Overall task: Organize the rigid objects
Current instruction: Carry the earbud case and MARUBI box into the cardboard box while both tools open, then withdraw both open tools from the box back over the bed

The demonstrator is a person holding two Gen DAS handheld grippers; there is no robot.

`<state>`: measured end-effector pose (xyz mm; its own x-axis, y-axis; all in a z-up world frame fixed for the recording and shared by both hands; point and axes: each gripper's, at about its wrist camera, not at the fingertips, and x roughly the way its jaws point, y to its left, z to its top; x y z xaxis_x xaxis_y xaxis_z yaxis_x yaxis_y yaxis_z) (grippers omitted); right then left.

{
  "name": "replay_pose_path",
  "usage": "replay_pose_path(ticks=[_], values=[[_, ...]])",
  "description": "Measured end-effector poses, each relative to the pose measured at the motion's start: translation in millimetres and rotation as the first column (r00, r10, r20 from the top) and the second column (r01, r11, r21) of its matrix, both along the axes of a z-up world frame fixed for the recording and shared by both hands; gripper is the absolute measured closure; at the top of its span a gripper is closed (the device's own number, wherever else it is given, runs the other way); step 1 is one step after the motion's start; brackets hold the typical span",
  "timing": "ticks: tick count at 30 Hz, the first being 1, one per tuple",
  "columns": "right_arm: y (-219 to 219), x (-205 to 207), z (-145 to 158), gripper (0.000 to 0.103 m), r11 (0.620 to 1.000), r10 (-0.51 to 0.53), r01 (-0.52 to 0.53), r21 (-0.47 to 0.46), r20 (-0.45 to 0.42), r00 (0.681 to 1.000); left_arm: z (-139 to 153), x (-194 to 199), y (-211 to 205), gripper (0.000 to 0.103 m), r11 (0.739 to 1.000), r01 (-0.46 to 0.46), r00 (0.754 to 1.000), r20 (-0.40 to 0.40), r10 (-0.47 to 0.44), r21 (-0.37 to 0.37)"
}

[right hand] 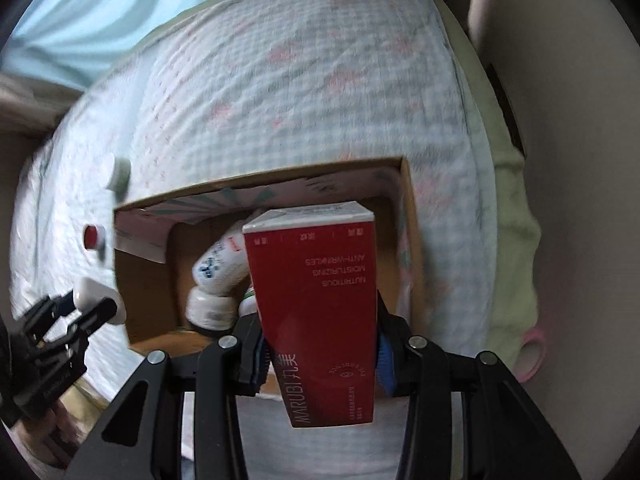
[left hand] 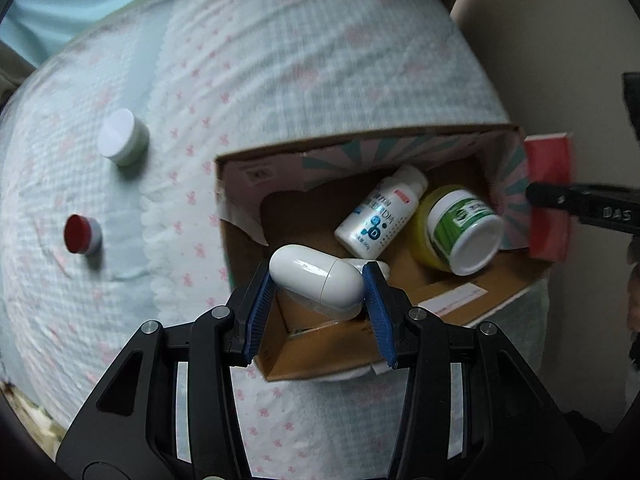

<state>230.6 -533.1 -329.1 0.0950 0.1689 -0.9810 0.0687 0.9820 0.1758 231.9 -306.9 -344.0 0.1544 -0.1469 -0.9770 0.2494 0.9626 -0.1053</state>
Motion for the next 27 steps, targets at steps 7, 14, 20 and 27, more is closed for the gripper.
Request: replay_pose_path(ticks=[7,14,20,27], values=[[-8,11,-20,0.064,0.999,0.044,-0.043,-0.017,0.018,0.999,-40,5,-13,0.062,0.997,0.044,0.996,-0.083,-0.039,0.062],[7,20,-37,0.063,0.991,0.128,-0.127,-0.043,0.025,0.991,-45,12,-24,0.062,0.990,0.116,0.992,-0.059,-0.111,0.078],[8,20,-26,0.000,0.995,0.071,-0.078,0.065,0.115,0.991,-46,7,-10,0.000,0.997,0.074,0.996,-0.061,-0.072,0.032],[16,13,-14,0.000,0.997,0.064,-0.068,0.024,0.147,0.987,-43,2,0,0.000,0.997,0.054,0.998,-0.047,-0.051,0.051]])
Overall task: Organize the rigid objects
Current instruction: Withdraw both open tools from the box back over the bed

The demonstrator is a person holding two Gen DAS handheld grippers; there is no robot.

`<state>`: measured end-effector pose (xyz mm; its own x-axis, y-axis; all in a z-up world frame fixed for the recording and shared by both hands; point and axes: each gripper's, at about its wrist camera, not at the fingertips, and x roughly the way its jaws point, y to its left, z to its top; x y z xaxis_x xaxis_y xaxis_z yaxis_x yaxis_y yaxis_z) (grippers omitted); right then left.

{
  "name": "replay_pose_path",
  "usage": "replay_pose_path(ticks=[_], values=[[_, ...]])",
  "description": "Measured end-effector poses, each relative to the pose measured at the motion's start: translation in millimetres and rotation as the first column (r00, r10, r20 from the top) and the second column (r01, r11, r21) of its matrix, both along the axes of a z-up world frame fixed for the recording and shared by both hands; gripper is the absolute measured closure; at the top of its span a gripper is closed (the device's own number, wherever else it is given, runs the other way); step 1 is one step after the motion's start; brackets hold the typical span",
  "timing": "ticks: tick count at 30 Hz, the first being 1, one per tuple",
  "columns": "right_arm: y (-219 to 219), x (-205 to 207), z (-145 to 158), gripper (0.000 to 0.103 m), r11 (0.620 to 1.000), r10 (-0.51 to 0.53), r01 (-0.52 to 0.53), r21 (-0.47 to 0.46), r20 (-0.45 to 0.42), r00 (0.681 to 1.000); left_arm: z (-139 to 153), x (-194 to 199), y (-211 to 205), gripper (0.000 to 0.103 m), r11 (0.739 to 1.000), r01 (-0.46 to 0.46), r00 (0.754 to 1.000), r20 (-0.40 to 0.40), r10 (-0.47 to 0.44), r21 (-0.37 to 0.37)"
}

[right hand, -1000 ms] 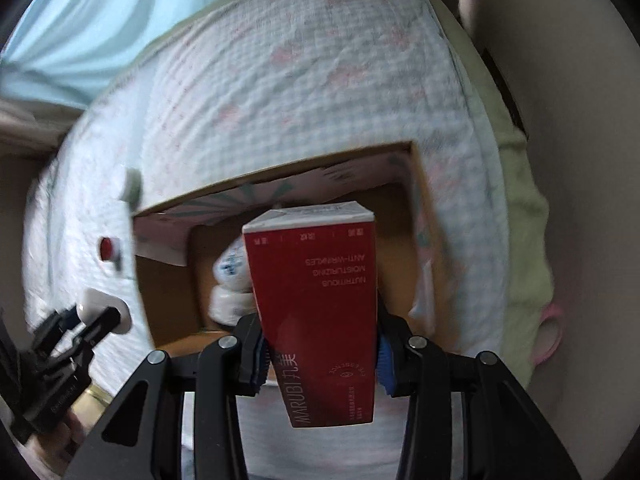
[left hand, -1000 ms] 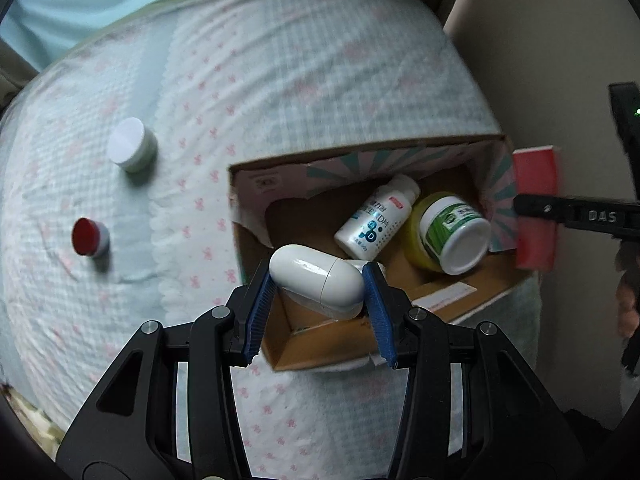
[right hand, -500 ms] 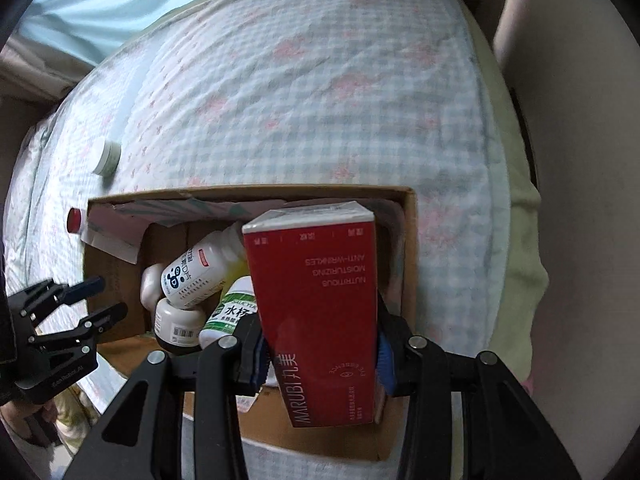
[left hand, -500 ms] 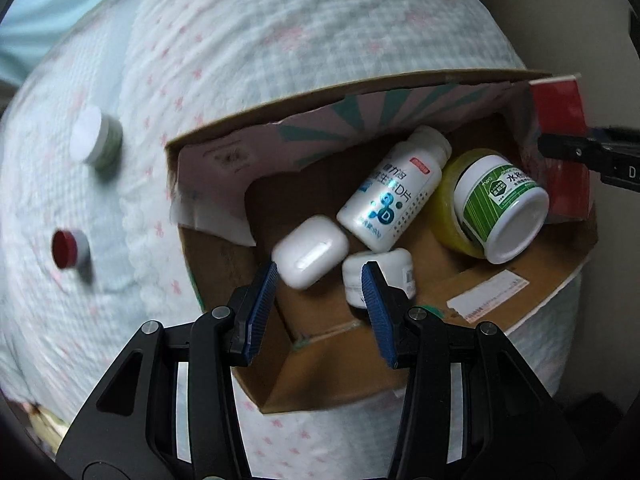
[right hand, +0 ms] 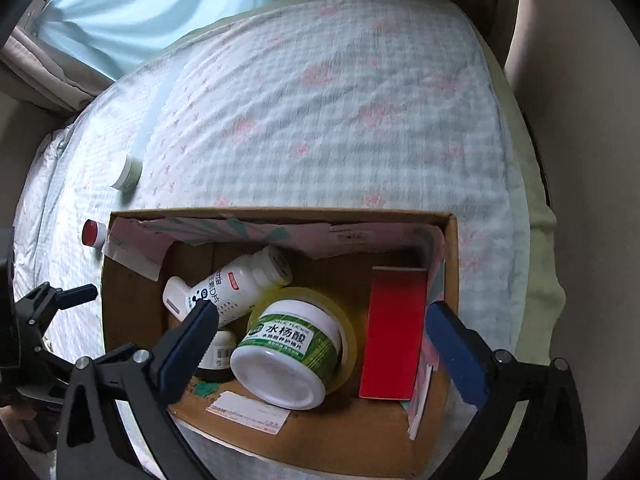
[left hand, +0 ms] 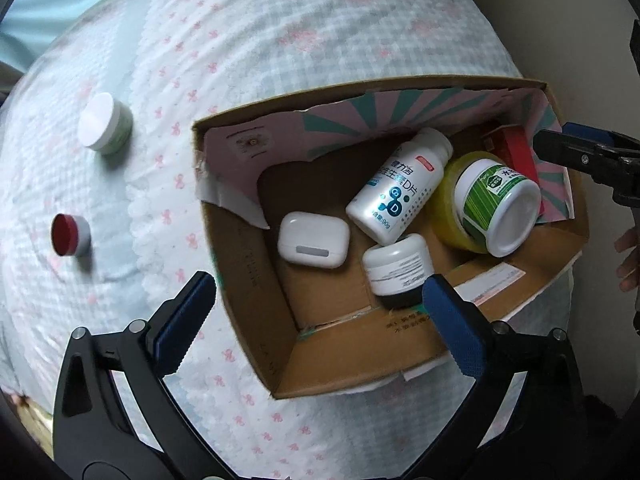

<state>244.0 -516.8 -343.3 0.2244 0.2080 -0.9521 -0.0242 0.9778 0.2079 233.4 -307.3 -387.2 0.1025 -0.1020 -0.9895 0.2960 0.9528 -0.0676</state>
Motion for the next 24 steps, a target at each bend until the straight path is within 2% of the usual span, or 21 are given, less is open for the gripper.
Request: replay_pose_path(ticks=[8,17,24], values=[[10,-14,15,0.000,1.000,0.005,-0.004,-0.017,0.030,1.000,34,-8,7,0.000,1.000,0.009,0.998,0.057,-0.009,0.005],[25,-34,54,0.000,0.998,0.015,-0.010,-0.058,0.085,0.996,74,-31,30,0.000,1.000,-0.014,0.992,0.123,0.017,-0.024],[56,-55,85,0.000,0.997,0.062,-0.055,-0.063,0.126,0.990,107,-55,65,0.000,0.998,-0.049,0.982,0.180,0.055,-0.034]])
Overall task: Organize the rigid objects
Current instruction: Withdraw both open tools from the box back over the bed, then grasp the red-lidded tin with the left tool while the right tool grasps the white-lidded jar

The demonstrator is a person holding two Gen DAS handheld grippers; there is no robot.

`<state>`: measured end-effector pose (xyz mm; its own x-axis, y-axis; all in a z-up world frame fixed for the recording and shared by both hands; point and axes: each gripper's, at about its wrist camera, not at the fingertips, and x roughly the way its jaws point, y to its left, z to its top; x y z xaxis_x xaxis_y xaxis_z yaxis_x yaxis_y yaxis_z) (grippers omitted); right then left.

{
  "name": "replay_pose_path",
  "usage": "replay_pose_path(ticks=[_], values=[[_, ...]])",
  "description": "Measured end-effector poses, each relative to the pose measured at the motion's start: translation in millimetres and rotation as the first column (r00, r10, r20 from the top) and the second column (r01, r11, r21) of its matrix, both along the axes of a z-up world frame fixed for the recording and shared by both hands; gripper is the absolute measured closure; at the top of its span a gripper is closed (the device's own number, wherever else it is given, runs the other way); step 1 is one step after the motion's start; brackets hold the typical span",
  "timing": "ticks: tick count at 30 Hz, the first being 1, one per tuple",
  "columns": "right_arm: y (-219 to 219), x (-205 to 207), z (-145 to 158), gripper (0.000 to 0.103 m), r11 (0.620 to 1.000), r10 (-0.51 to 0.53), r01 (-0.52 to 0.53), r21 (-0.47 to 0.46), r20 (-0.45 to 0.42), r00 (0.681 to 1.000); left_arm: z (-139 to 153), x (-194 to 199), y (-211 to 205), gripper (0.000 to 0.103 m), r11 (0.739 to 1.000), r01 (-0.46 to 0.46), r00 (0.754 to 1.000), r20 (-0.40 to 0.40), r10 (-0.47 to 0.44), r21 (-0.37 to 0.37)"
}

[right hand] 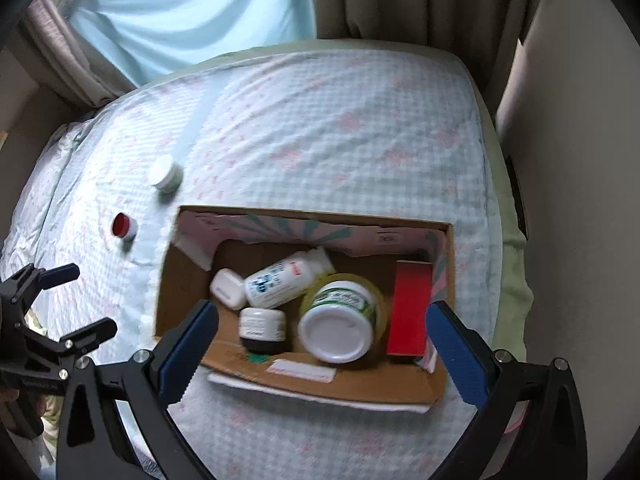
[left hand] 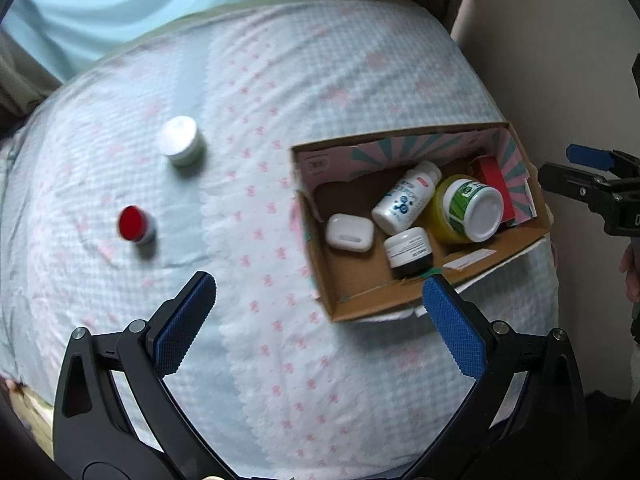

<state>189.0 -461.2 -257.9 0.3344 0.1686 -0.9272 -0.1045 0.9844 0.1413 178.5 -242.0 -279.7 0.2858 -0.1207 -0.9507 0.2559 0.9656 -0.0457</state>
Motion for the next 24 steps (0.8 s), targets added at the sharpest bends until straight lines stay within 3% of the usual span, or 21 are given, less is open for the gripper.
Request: replay_pose_path(ticks=[8,15,20,24], values=[[52,-23,42,0.000,0.997,0.073,-0.072,-0.017,0.054,0.996,35,-30,62,0.000,0.998,-0.061,0.997,0.043,0.062,-0.021],[114,-27,77,0.000,0.981,0.192,-0.190,-0.031,0.114,0.975,67,-45,120,0.000,0.991,-0.128,0.983,0.130,0.133,-0.048],[169,-11,80,0.000,0.959,0.279,-0.273,-0.072,0.117,0.953,69,-40,166,0.000,0.969,-0.241,0.956,0.159,0.246,-0.053],[210,8,67,0.000,0.927,0.355,-0.340,-0.155,0.080,0.931,63,-33,200,0.000,0.950,-0.304,0.938,0.151,0.311,-0.071]])
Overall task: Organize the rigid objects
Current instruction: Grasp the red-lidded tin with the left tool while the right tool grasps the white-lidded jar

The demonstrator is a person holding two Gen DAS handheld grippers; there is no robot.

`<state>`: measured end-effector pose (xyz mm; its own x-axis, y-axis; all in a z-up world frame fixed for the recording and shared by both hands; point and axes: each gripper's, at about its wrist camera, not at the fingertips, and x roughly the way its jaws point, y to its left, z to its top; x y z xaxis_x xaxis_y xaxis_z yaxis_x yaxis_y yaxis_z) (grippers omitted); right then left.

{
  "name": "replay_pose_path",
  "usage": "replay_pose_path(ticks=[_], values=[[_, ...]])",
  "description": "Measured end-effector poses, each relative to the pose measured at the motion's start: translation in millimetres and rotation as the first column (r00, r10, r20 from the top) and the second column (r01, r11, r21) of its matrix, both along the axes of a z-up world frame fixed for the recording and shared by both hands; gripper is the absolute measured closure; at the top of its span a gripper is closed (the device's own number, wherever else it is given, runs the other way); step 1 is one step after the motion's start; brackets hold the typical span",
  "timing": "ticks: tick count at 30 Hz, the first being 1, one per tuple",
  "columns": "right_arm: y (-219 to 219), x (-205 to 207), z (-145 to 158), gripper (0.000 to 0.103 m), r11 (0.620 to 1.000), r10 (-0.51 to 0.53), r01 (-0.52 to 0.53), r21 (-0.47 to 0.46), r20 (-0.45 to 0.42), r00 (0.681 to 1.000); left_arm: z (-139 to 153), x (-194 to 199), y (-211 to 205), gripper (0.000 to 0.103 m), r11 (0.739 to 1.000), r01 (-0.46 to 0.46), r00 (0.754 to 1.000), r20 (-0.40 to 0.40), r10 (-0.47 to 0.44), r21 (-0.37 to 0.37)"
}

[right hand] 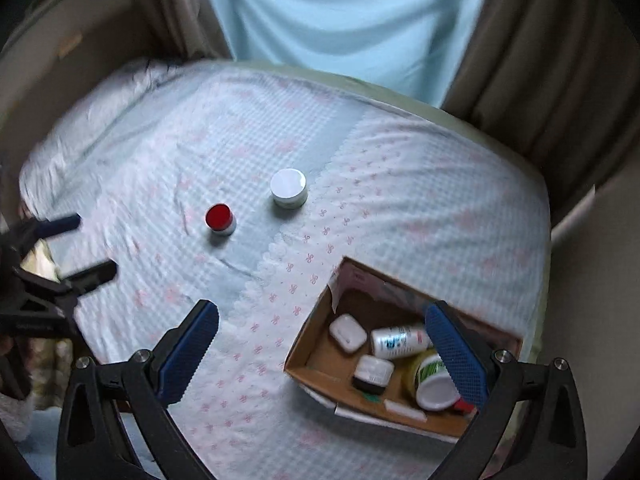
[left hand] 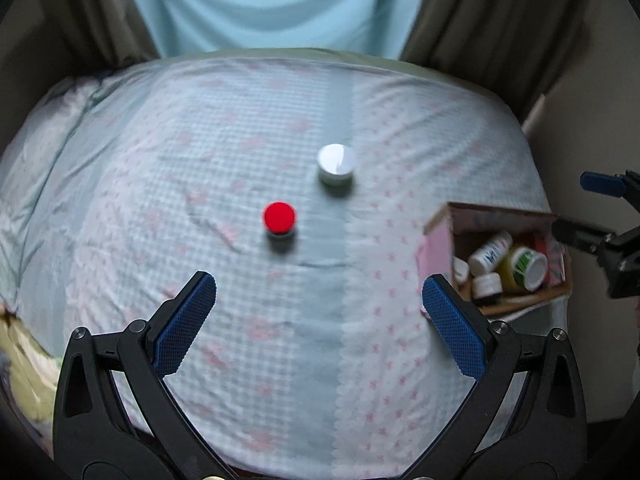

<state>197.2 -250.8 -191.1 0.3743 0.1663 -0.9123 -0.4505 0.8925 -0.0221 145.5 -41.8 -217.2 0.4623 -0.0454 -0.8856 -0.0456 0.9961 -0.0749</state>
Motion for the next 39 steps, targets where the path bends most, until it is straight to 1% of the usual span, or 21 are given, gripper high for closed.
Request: replay_pose_path(ticks=[2,5,7,10,13,14,16,18,21,23,26,27,31,33,34,35,36,37,38,39], values=[[14,11,-5,0.000,1.000,0.021,-0.021,-0.002,-0.017,1.000,-6,5,14,0.000,1.000,-0.024,1.000,-0.010,0.024,-0.001],[36,31,-13,0.000,0.999,0.040,-0.040,-0.003,-0.031,0.999,-19,14,31,0.000,0.999,-0.048,0.999,-0.019,0.048,0.018],[51,51,-25,0.000,0.999,0.051,-0.052,-0.008,-0.046,0.998,-30,22,40,0.000,0.998,-0.060,0.998,-0.025,0.060,0.024],[68,77,-47,0.000,0.998,0.053,-0.055,-0.017,-0.073,0.996,-59,38,50,0.000,0.997,-0.077,0.996,-0.041,0.078,0.015],[88,103,-78,0.000,0.996,0.061,-0.067,-0.066,-0.082,0.995,-91,56,52,0.000,0.997,-0.070,0.997,-0.041,0.071,0.016],[95,113,-92,0.000,0.996,0.066,-0.072,-0.061,-0.094,0.993,-104,64,52,0.000,0.998,-0.064,0.997,-0.040,0.065,0.023],[104,127,-112,0.000,0.996,0.070,-0.075,-0.046,-0.112,0.991,-126,77,51,0.000,0.998,-0.054,0.998,-0.037,0.055,0.031],[114,145,-140,0.000,0.996,0.073,-0.078,-0.036,-0.135,0.988,-150,91,49,0.000,0.998,-0.052,0.998,-0.038,0.054,0.045],[125,165,-172,0.000,0.995,0.077,-0.085,-0.051,-0.149,0.986,-185,111,49,0.002,0.997,-0.055,0.997,-0.045,0.057,0.046],[131,179,-195,0.000,0.994,0.072,-0.083,-0.066,-0.158,0.985,-201,119,48,0.003,0.998,-0.051,0.997,-0.047,0.053,0.043],[137,196,-219,0.000,0.996,0.061,-0.072,-0.061,-0.172,0.983,-224,131,43,0.007,0.998,-0.036,0.998,-0.052,0.039,0.053],[138,200,-223,0.000,0.996,0.060,-0.071,-0.059,-0.174,0.983,-232,135,41,0.008,0.998,-0.033,0.998,-0.054,0.036,0.055],[145,216,-245,0.000,0.995,0.064,-0.076,-0.057,-0.183,0.981,-249,145,39,0.015,0.998,-0.046,0.997,-0.054,0.048,0.040],[150,223,-256,0.007,0.996,0.067,-0.079,-0.048,-0.206,0.976,-257,151,40,0.021,0.998,-0.057,0.997,-0.059,0.059,0.029],[151,226,-261,0.013,0.996,0.069,-0.081,-0.045,-0.222,0.973,-261,154,41,0.025,0.998,-0.062,0.996,-0.062,0.063,0.018],[154,229,-267,0.019,0.995,0.071,-0.084,-0.044,-0.233,0.970,-264,155,42,0.032,0.998,-0.062,0.996,-0.067,0.063,0.009],[155,231,-271,0.022,0.995,0.074,-0.087,-0.047,-0.235,0.969,-268,157,42,0.035,0.998,-0.062,0.995,-0.074,0.062,0.004],[156,233,-273,0.027,0.995,0.075,-0.089,-0.049,-0.235,0.969,-271,159,40,0.035,0.998,-0.060,0.995,-0.082,0.060,0.004],[158,234,-275,0.029,0.995,0.075,-0.089,-0.054,-0.230,0.970,-274,161,39,0.035,0.998,-0.057,0.995,-0.081,0.058,0.013],[158,236,-276,0.029,0.995,0.073,-0.087,-0.054,-0.222,0.972,-275,161,39,0.035,0.998,-0.054,0.996,-0.073,0.055,0.018]])
